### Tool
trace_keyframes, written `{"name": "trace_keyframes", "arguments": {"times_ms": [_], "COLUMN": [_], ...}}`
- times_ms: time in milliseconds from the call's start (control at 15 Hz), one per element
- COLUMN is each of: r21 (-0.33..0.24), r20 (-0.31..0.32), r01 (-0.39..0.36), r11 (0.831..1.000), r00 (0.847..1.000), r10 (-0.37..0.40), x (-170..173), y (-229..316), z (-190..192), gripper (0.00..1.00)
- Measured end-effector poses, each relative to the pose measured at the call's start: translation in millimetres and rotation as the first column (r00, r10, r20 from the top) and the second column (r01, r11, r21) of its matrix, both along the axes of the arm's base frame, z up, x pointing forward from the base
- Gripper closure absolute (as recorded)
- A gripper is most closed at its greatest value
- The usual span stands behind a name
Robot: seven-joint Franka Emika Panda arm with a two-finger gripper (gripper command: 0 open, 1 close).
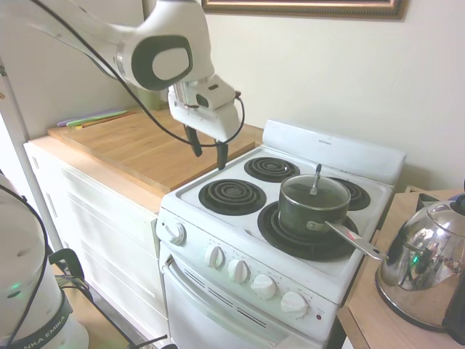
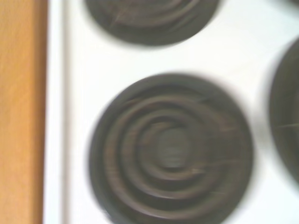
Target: Uncover the lid of the pot
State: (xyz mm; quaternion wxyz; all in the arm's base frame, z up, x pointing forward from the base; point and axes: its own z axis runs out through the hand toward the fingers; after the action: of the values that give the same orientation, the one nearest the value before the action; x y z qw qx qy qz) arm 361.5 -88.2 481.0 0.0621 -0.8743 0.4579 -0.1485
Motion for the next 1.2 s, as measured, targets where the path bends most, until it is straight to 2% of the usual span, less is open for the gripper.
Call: {"name": "trace_keyframes", "arguments": {"times_ms": [133,267,400,600,733,800,933,1200], "r21": [0.003,0.016,-0.017,-0.097,-0.133,-0.133,-0.122,-0.098], "r20": [0.045,0.078,0.093,0.109,0.124,0.12,0.11,0.119], "r01": [0.005,-0.003,-0.063,-0.149,-0.186,-0.195,-0.213,-0.244], "r11": [1.0,1.0,0.998,0.984,0.973,0.972,0.969,0.965], "r00": [0.999,0.997,0.994,0.981,0.971,0.97,0.968,0.96], "r10": [-0.005,0.002,0.064,0.159,0.203,0.212,0.226,0.255], "x": [-22.2,-31.3,-28.4,5.4,39.2,54.7,73.0,74.2], "y": [-48.4,-99.3,-144.2,-183.8,-184.7,-182.7,-181.4,-195.1], "z": [21.3,27.3,20.1,6.6,-2.3,-6.1,-10.6,-19.7], "gripper": [0.0,0.0,0.0,0.0,0.0,1.0,1.0,1.0]}}
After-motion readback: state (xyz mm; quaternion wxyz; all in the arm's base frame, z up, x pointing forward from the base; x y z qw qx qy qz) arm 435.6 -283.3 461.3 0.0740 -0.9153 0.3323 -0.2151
